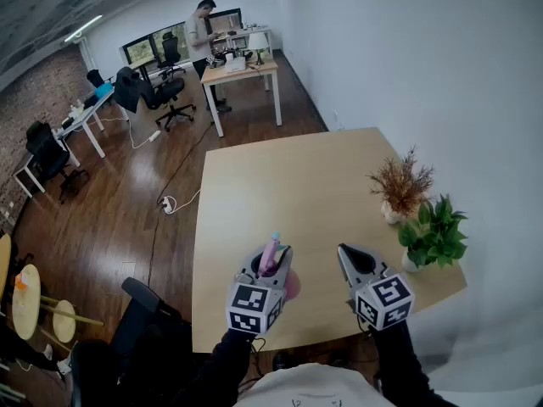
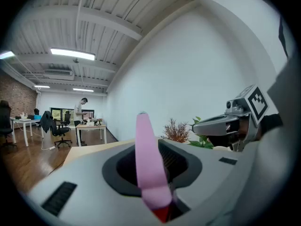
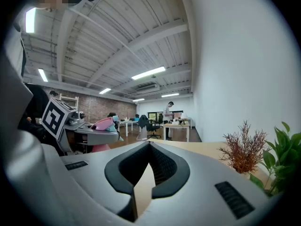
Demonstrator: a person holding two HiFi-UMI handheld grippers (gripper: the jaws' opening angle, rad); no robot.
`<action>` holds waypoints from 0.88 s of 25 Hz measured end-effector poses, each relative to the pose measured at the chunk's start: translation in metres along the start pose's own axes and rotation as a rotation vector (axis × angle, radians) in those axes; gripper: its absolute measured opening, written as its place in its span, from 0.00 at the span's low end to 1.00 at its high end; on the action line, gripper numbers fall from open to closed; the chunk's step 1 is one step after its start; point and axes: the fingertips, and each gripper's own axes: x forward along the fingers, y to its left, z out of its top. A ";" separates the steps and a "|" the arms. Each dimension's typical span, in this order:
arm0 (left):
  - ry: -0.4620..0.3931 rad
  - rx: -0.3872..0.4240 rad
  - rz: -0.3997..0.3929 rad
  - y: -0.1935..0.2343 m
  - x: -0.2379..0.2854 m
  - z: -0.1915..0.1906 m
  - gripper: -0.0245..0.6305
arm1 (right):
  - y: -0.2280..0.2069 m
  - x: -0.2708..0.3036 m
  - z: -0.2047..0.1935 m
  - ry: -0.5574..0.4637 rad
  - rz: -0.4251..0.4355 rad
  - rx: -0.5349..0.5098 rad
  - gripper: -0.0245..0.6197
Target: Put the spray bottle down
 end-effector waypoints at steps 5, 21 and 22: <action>0.002 0.001 -0.004 -0.001 0.010 -0.003 0.21 | -0.006 0.000 -0.005 0.006 -0.008 0.001 0.00; -0.019 0.104 -0.054 0.000 0.147 -0.033 0.21 | -0.028 -0.010 -0.042 0.093 -0.080 0.026 0.00; -0.020 0.113 -0.063 -0.002 0.157 -0.033 0.21 | -0.031 -0.011 -0.043 0.097 -0.088 0.027 0.00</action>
